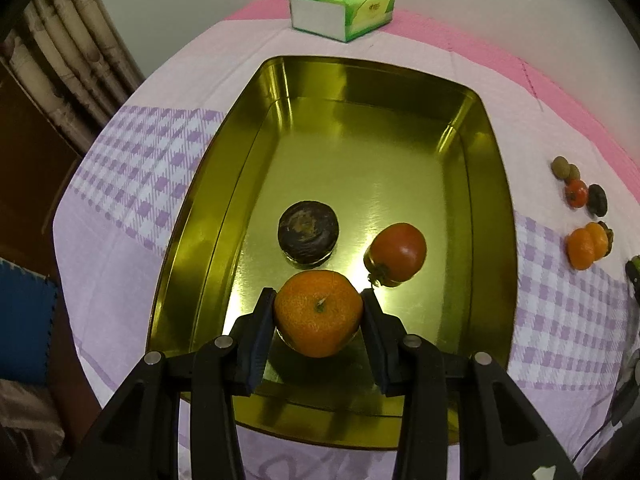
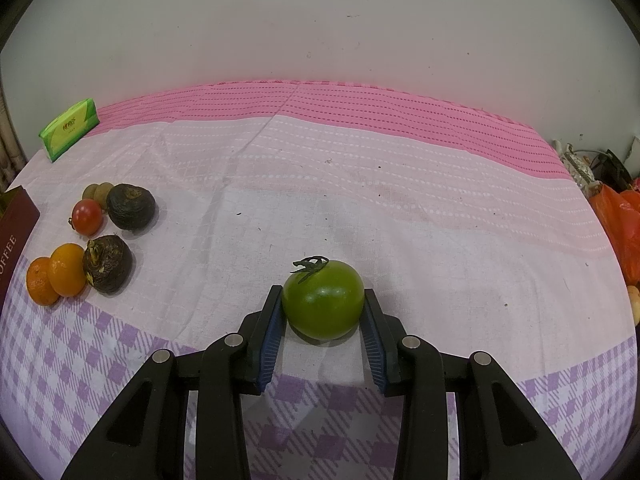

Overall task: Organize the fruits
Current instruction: 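Carry the mandarin over the tin tray and lower it with the left tool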

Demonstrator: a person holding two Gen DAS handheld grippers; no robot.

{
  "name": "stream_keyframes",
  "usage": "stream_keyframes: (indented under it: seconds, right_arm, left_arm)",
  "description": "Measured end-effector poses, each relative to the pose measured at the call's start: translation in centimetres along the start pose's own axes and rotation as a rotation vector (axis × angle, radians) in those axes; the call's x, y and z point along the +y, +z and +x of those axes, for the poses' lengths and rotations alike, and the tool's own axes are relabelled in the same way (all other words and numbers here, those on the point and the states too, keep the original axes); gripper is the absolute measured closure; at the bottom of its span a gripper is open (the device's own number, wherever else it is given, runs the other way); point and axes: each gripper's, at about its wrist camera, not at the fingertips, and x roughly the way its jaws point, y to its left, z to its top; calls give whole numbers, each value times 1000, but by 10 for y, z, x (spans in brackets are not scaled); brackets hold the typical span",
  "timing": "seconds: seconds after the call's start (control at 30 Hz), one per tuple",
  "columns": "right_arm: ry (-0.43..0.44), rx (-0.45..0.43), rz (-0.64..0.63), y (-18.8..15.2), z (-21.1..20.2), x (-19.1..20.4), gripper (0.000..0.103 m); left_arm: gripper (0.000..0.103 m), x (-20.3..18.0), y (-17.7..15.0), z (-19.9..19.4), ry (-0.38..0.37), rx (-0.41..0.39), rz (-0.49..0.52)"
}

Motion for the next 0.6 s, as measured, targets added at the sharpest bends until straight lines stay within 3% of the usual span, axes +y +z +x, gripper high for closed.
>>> stream_keyframes:
  seconds: [0.6]
  right_arm:
    - [1,-1,2,0,0,0,64]
  left_arm:
    - [64,13,1,14,-3,42,-32]
